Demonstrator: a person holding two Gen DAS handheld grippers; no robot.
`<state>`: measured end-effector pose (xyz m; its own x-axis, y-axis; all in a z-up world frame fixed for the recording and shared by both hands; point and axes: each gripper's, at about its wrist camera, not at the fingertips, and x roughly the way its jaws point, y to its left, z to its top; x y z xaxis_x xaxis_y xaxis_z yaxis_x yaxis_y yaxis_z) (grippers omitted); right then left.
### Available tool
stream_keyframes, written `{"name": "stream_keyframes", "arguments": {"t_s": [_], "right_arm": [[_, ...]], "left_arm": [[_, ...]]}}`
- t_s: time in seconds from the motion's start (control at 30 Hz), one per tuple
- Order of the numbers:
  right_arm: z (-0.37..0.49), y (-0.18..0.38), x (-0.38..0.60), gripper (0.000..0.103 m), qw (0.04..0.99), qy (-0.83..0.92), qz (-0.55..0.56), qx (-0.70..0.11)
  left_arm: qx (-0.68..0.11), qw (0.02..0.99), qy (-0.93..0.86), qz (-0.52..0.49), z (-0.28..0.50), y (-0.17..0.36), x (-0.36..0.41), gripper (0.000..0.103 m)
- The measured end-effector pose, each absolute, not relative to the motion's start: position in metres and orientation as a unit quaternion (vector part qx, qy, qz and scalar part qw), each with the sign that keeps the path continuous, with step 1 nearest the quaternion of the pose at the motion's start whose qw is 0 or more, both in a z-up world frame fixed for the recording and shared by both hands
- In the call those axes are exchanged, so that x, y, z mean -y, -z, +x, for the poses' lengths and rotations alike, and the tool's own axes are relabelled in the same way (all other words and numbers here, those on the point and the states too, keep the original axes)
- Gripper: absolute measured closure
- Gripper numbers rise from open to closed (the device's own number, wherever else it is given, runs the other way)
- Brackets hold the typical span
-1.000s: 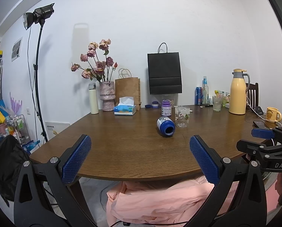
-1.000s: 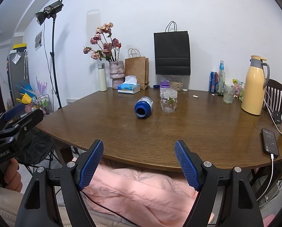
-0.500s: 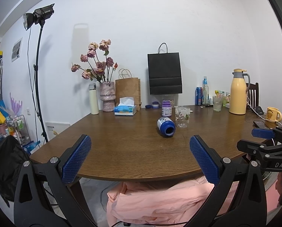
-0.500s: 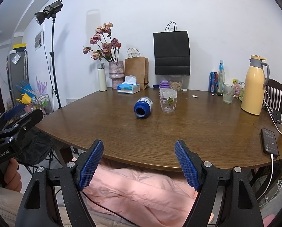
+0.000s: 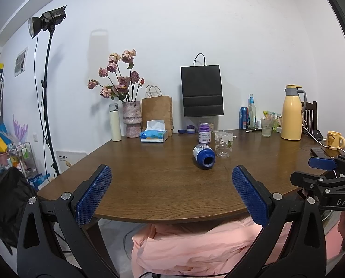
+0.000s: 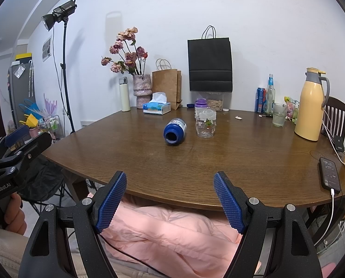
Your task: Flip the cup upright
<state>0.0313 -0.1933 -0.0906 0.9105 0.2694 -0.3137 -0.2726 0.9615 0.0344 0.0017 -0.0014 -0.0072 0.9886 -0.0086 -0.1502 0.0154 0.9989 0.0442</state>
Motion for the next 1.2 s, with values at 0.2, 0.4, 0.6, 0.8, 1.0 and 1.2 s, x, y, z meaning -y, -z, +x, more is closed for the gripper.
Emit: {"name": "stream_keyframes", "arguments": {"t_s": [0.2,0.4,0.6,0.8,1.0,1.2], "right_arm": [[0.032,0.091,0.193,0.020,0.977,-0.139,-0.005,-0.160],[0.032,0.090,0.194,0.020,0.977,-0.139,-0.005,-0.161],[0.033,0.091,0.194,0.020,0.977,-0.138,-0.004,-0.162],[0.046,0.093,0.190,0.021,0.975,-0.146,0.000,-0.166],[0.116,0.082,0.173,0.020,0.970,-0.156,-0.030,-0.185],[0.237,0.076,0.163,0.020,0.955,-0.180,-0.012,-0.235]], "left_arm": [[-0.075,0.997,0.006,0.023,0.002,0.006,0.000,0.000],[-0.075,0.997,0.007,0.023,0.002,0.006,0.000,0.000],[-0.081,0.996,0.009,0.021,0.004,0.006,-0.002,0.000],[-0.084,0.996,0.005,0.024,0.018,0.007,-0.006,0.000],[-0.190,0.982,0.007,0.006,0.116,0.003,-0.017,0.000],[-0.254,0.965,0.021,-0.054,0.211,0.008,-0.038,0.000]]}}
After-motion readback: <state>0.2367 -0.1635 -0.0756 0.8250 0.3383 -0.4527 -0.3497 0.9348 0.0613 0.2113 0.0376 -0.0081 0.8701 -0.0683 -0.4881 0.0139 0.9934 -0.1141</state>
